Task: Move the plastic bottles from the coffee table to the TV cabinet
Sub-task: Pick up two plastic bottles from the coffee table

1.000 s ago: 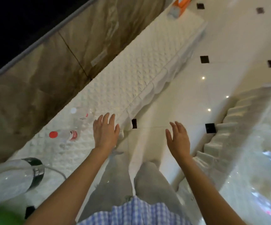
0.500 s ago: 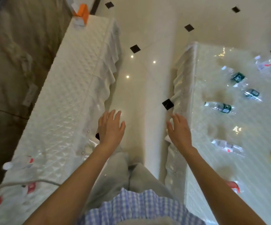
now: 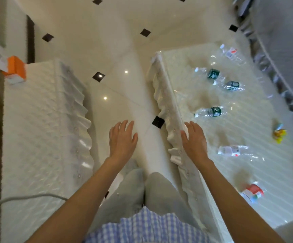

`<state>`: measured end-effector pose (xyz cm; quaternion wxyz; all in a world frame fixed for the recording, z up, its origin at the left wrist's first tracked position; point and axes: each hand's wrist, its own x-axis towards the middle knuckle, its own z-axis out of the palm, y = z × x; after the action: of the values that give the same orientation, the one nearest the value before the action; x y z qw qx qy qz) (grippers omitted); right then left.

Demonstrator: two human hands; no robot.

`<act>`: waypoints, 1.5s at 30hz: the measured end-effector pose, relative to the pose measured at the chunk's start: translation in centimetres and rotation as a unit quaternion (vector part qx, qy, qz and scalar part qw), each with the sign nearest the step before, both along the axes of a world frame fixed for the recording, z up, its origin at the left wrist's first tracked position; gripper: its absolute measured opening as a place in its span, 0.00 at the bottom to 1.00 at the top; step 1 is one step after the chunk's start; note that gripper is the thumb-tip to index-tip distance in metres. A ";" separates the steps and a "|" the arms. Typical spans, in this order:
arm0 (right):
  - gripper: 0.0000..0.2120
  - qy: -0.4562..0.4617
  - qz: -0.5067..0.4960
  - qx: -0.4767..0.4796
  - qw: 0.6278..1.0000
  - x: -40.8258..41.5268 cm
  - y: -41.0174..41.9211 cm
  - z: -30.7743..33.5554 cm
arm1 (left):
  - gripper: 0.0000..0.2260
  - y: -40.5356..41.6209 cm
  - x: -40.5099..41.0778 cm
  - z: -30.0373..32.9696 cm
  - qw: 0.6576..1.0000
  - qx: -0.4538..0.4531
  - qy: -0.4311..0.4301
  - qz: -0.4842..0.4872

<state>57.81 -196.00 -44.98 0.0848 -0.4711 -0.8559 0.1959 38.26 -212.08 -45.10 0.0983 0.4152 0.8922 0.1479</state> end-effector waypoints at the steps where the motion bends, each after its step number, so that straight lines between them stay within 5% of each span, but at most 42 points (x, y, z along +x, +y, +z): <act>1: 0.16 -0.003 -0.007 0.002 1.000 -0.5 0.6 -0.1 | 0.19 1.3 -1.0 0.0 1.000 0.000 0.007 -0.019; 26: 0.19 -0.028 -0.061 -0.012 0.998 -14.8 31.9 -1.0 | 0.20 35.0 -19.4 1.6 0.993 -0.008 0.031 -0.116; 45: 0.17 -0.056 -0.179 -0.003 0.982 -38.3 43.6 -3.9 | 0.21 56.2 -44.0 0.3 0.952 -0.013 0.044 -0.302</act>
<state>19.52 -152.36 -48.88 0.0690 -0.6272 -0.7604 0.1540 -5.78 -155.93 -44.76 0.1041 0.6702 0.7303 0.0813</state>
